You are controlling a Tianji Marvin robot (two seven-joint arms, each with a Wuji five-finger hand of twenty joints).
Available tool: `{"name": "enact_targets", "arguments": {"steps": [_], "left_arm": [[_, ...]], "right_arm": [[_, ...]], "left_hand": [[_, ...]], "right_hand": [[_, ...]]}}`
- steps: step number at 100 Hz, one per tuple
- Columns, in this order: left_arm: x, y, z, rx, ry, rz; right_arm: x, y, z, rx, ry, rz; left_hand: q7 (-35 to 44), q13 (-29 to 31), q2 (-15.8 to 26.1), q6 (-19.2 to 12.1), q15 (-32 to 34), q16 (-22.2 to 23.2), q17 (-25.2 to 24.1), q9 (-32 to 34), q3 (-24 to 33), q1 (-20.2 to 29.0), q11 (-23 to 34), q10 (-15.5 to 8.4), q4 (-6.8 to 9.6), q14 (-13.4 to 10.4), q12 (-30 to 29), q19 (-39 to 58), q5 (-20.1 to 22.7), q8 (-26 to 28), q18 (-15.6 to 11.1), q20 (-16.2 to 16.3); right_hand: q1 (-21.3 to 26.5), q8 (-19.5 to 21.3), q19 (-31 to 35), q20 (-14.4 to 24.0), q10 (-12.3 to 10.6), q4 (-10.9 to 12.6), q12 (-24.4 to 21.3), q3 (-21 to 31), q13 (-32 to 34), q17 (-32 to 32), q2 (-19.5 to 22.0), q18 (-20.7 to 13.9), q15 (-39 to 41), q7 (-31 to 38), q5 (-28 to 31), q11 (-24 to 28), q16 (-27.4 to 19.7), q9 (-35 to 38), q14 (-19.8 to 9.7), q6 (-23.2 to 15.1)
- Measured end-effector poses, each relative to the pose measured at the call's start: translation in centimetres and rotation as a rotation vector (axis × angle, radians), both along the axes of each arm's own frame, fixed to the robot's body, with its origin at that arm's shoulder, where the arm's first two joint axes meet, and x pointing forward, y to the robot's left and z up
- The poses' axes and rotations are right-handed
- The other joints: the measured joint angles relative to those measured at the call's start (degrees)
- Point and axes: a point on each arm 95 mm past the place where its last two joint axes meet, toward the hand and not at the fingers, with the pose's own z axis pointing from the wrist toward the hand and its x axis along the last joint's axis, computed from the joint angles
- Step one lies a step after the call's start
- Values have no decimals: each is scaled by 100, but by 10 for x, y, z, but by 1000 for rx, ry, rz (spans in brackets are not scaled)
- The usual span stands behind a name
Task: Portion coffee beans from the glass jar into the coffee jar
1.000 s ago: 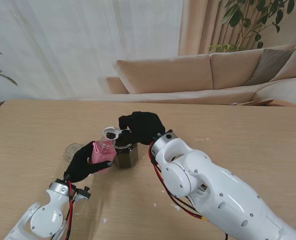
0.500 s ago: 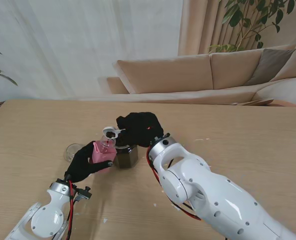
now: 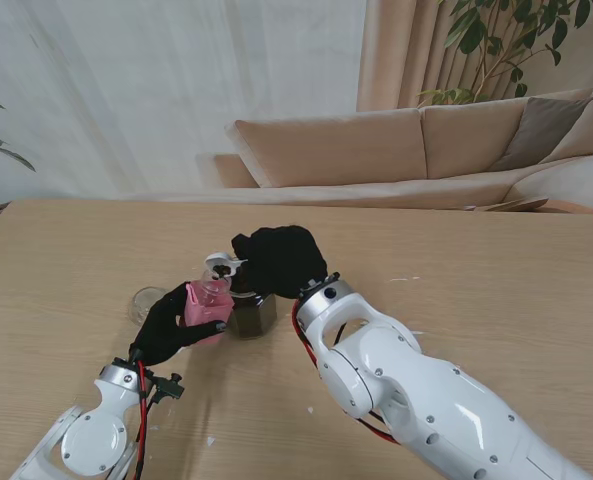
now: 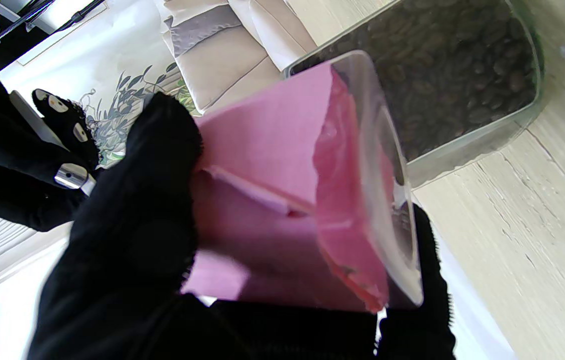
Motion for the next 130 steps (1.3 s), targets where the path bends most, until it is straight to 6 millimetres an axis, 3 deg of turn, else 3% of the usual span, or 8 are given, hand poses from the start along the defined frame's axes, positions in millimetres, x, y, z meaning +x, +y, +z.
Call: {"name": "enact_targets", "arguments": {"steps": [59, 130], "left_arm": [[0, -1, 0, -15, 14, 1], [2, -1, 1, -22, 17, 0]], "right_arm": [[-9, 8, 2, -47, -114, 2], [-10, 9, 2, -89, -87, 4]], "left_hand": [[0, 0, 0, 0, 0, 0, 0, 0, 0, 0, 0, 0, 0, 0, 0, 0, 0, 0, 0, 0], [0, 0, 0, 0, 0, 0, 0, 0, 0, 0, 0, 0, 0, 0, 0, 0, 0, 0, 0, 0]], "right_hand": [[0, 1, 43, -57, -29, 0, 1, 0, 58, 60, 0, -20, 1, 0, 0, 0, 0, 1, -43, 0], [0, 47, 51, -122, -34, 0, 3, 0, 59, 68, 0, -79, 1, 0, 0, 0, 0, 1, -80, 0]]}}
